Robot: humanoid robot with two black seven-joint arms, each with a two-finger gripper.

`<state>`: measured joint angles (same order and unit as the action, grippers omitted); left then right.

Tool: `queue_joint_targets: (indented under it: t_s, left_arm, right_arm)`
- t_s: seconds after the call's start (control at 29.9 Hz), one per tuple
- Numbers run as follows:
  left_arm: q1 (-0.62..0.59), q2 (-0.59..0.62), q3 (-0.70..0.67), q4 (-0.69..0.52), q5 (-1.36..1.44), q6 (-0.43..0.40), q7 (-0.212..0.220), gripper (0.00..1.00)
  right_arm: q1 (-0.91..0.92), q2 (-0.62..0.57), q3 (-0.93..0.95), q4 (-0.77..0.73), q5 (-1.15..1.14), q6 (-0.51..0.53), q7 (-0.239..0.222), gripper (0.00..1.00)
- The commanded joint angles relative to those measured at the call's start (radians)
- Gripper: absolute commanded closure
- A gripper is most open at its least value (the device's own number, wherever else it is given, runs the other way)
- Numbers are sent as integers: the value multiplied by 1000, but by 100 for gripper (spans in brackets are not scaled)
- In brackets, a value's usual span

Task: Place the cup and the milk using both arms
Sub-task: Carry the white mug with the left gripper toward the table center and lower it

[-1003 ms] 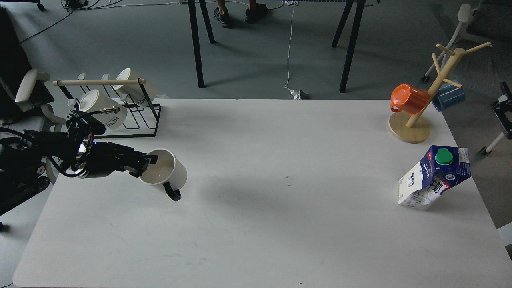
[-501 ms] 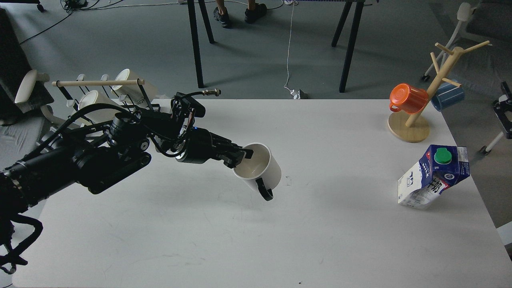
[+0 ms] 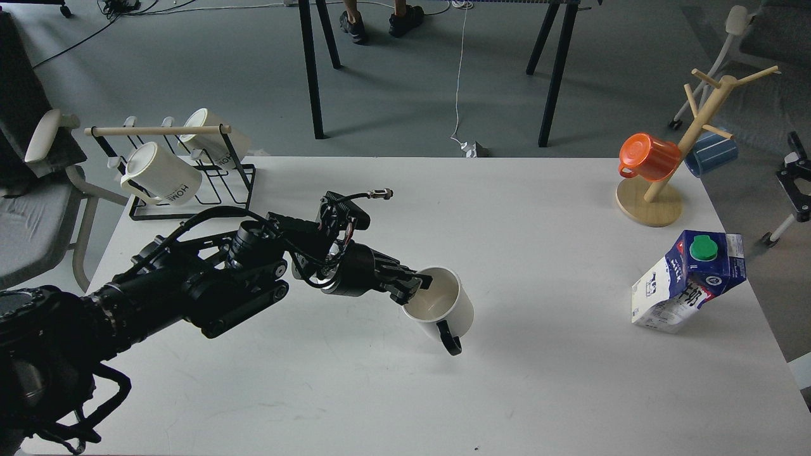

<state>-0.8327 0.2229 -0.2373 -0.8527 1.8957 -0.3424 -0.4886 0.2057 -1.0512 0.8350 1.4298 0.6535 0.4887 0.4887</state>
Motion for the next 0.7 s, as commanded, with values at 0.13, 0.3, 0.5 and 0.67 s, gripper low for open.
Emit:
queue_joint_targets:
  t_s: [0.13,0.3,0.5,0.67]
  left_arm:
    - [1,-22,0,33,-1,17,0,89]
    - [1,-22,0,46,0,28,0,86]
    - [4,-20,-2,46,-12,31,0,76]
    - [4,-14,-2,44,-87,29,0,52]
  right_arm:
    - [0,0,-2,-2,0,0,0,2]
    - [-2,0,-4,-2,0,0,0,2]
    - [-2,0,-4,-2,0,0,0,2]
    - [-5,0,-2,0,0,0,0,2]
